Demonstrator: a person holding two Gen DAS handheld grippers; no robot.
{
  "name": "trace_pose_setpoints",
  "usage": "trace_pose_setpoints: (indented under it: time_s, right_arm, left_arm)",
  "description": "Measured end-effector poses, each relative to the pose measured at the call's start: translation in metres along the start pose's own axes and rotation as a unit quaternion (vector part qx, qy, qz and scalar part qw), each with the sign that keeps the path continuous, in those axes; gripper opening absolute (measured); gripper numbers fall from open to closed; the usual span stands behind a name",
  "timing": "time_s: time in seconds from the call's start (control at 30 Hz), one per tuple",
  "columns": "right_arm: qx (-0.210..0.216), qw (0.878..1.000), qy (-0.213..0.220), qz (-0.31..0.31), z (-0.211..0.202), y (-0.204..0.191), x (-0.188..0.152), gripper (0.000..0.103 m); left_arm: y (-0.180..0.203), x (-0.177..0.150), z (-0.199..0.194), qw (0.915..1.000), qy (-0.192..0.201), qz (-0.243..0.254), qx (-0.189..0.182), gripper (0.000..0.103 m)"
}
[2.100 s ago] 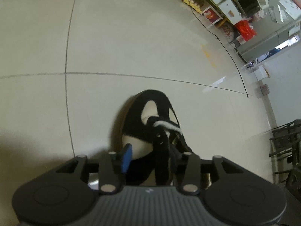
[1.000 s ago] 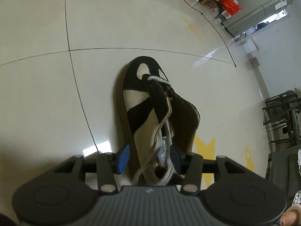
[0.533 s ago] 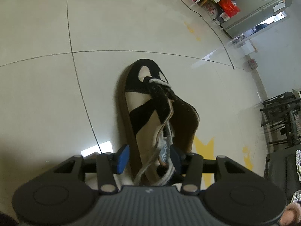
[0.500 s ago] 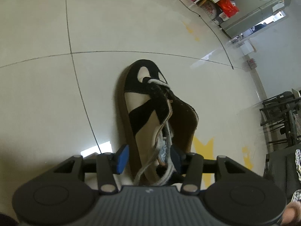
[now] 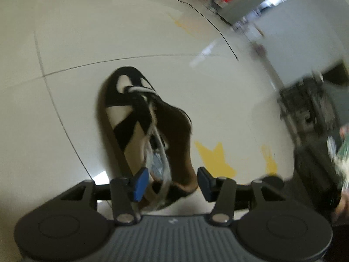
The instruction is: Lace up shoes with both hands
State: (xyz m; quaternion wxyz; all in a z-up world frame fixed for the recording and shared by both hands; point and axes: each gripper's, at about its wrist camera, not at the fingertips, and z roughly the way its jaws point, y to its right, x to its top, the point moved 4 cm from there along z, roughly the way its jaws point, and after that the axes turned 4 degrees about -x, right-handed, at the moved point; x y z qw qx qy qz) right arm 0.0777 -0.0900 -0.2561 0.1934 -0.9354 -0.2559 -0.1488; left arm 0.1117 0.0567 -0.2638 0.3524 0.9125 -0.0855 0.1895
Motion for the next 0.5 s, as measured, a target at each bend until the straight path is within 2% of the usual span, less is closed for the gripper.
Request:
trace_pose_setpoints:
  time_s: [0.1,0.17,0.23,0.5]
  right_arm:
    - [-0.005,1.0,0.0,0.002,0.001,0.002,-0.001,0.008]
    - [-0.008,1.0,0.0,0.003,0.002,0.004,-0.002,0.008]
    - [-0.01,1.0,0.0,0.004,0.002,0.006,-0.003,0.008]
    - [-0.013,1.0,-0.001,0.005,0.001,0.009,-0.006,0.009]
  left_arm:
    - [0.004,-0.008,0.008,0.9993,-0.028,0.024,0.003,0.048]
    - [0.004,-0.013,0.015,0.9985,-0.043,0.032,0.002,0.042]
    - [0.003,-0.016,0.02,0.9979,-0.053,0.037,0.005,0.031]
    - [-0.005,-0.02,0.029,0.9968,-0.065,0.037,0.026,0.03]
